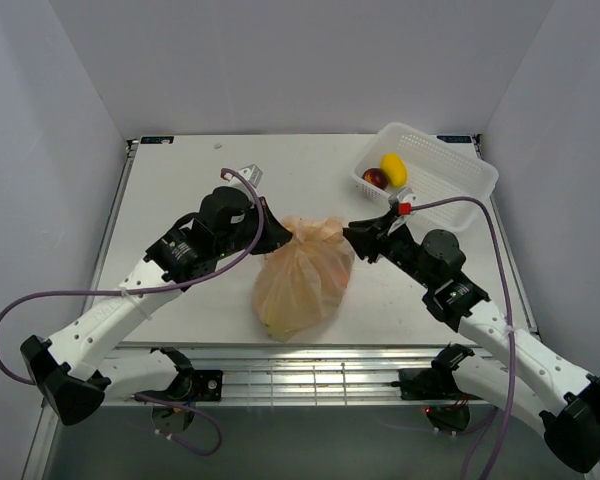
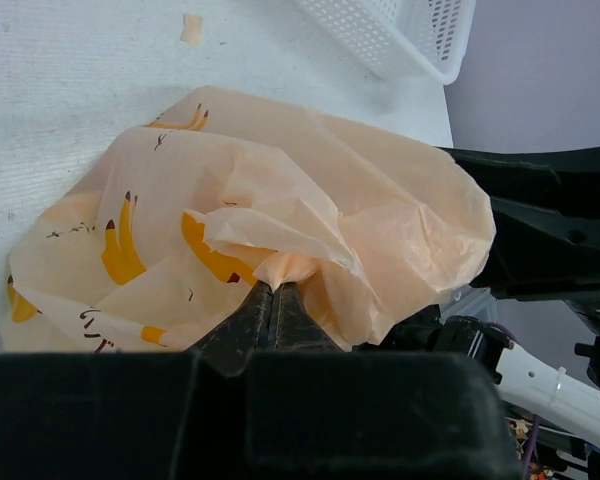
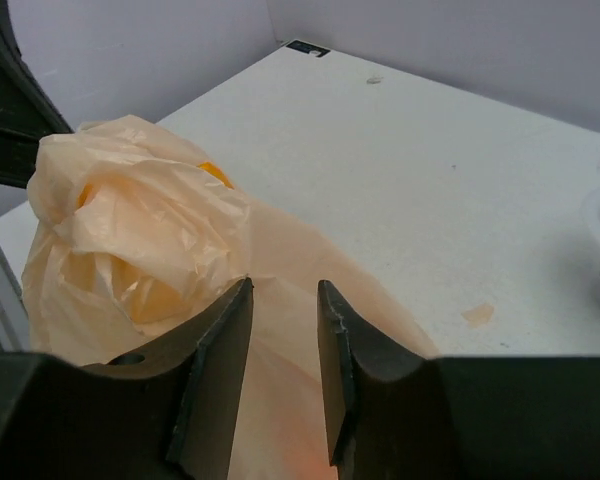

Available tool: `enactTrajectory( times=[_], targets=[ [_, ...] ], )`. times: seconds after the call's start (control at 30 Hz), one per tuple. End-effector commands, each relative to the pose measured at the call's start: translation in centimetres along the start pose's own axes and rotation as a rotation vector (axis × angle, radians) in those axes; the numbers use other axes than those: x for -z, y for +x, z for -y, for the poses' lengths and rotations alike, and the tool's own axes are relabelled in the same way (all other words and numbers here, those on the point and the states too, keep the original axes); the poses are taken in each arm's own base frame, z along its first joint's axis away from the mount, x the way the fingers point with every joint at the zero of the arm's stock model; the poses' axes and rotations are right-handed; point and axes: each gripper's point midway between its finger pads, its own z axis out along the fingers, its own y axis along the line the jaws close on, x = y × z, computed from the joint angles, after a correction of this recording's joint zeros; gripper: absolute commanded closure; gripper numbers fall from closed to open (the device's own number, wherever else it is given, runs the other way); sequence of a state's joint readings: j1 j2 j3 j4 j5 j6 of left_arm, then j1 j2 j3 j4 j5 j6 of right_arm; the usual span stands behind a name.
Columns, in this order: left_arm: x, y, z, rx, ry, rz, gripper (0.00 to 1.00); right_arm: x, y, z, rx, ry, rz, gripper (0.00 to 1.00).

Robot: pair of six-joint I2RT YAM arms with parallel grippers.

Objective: Place the fruits into the plastic bag
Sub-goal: Tie the plastic bag at the center of the board.

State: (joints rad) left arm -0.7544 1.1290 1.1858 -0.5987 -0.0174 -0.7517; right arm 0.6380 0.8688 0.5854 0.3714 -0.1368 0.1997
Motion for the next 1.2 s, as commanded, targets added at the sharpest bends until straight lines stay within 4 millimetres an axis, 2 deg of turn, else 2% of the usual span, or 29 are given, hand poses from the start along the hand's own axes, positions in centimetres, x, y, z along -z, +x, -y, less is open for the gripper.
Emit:
enactTrajectory(
  times=[0.0,0.03,0.07,0.13,0.2,0.33,0.47,0.53,0.63,0.7,0.77,0.87,1.17],
  targets=[
    [-0.2,-0.1,0.2,-0.003,0.016,0.002,1.00,2.0,-1.3,-0.3,0.117,-0.011,0.022,0.60],
    [-0.4,0.0,0.1,-0.003,0.012,0.000,1.00,2.2,-1.2,-0.5,0.130,-0.021,0.018,0.57],
    [-0.5,0.2,0.0,-0.002,0.008,-0.005,1.00,2.6,-1.2,-1.3,0.161,-0.071,0.015,0.49],
    [-0.9,0.4,-0.1,-0.003,0.005,-0.014,1.00,2.9,-0.2,-2.4,0.153,-0.135,-0.033,0.43],
    [-1.1,0.4,-0.2,-0.001,0.004,-0.014,1.00,3.0,0.1,-3.2,0.173,-0.187,-0.055,0.40],
    [-1.3,0.4,-0.2,0.000,0.001,-0.017,1.00,3.0,0.9,-3.0,0.189,-0.193,-0.121,0.34],
    [-1.2,1.0,0.0,0.001,0.019,-0.038,1.00,3.3,1.0,-5.4,0.218,-0.346,-0.125,0.28],
    [-1.2,1.1,0.0,0.003,0.023,-0.042,1.00,3.1,1.2,-5.6,0.219,-0.364,-0.152,0.17],
    [-1.2,1.2,0.1,0.002,0.031,-0.045,1.00,2.4,1.4,-5.3,0.215,-0.356,-0.145,0.11],
    [-1.2,1.3,0.0,0.001,0.030,-0.046,1.00,1.7,-0.1,-5.4,0.233,-0.360,-0.080,0.10],
    [-1.3,1.4,0.1,-0.001,0.037,-0.053,1.00,0.9,-0.7,-4.7,0.247,-0.319,-0.064,0.10],
    [-1.3,1.6,0.0,0.001,0.040,-0.058,1.00,0.0,-0.6,-3.6,0.259,-0.267,-0.077,0.07],
    [-1.3,1.7,0.2,-0.016,0.055,-0.052,1.00,-1.1,-2.1,-3.9,0.281,-0.288,-0.032,0.07]
  ],
)
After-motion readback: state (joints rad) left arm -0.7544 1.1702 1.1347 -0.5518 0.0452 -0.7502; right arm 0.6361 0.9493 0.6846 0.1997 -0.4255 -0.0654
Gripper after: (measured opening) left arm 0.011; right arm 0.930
